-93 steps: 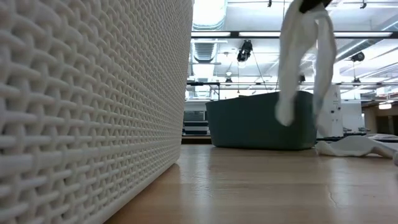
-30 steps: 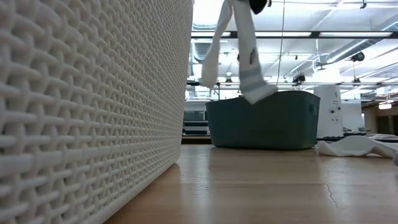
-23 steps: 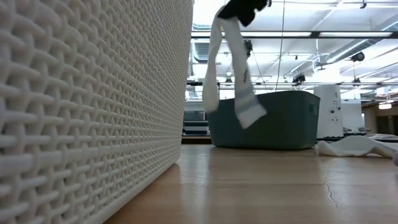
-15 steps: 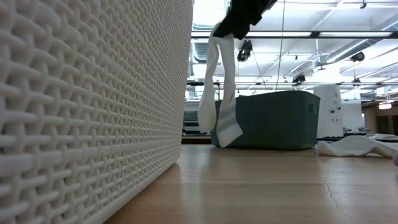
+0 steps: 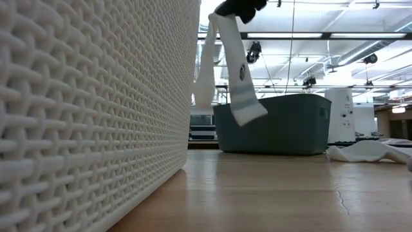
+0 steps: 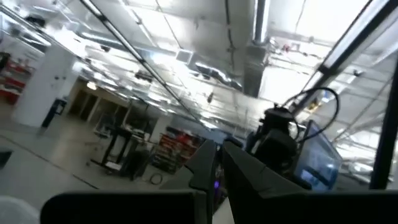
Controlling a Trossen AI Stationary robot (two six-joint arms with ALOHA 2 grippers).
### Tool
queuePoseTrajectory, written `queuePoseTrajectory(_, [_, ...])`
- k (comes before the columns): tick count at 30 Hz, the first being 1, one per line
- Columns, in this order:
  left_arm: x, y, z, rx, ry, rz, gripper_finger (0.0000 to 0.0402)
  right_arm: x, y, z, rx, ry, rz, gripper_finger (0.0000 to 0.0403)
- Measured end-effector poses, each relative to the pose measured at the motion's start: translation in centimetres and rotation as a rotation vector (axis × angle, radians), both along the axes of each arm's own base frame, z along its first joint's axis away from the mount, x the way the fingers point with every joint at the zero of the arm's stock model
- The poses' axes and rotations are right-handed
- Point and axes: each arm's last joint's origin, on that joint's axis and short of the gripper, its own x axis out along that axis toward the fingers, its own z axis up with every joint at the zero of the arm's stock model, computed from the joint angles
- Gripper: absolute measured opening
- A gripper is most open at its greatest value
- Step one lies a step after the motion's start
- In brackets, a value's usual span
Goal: Pick & Place Cloths
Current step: Put the top white sock into the transparent bin
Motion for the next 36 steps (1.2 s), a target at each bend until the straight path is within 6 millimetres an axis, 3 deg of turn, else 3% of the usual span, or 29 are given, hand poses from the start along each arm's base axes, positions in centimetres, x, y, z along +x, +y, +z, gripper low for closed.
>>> queuePoseTrajectory(8, [4.1, -0.1, 5.0, 0.029, 0.235, -0.048, 0.0053, 0.4, -1.0, 1.2, -0.029, -0.134, -0.022, 0.0008])
queuePoseTrajectory(16, [9.4, 0.2, 10.2, 0.051, 0.429, -0.016, 0.0157, 0.5, -1.9, 1.6, -0.033, -0.174, -0.051, 0.0008])
queuePoseTrajectory(20, [12.5, 0.2, 11.0, 0.051, 0.493, -0.021, 0.0218, 0.5, -2.0, 1.6, -0.034, -0.176, -0.053, 0.0008])
queuePoseTrajectory(25, [15.8, 0.3, 11.7, 0.051, 0.515, -0.022, 0.0266, 0.6, -2.0, 1.9, -0.036, -0.202, -0.053, 0.0008])
queuePoseTrajectory(36, [20.5, 0.4, 11.2, 0.063, 0.596, -0.040, 0.0280, 0.7, -1.9, 2.4, -0.036, -0.256, -0.053, 0.0008])
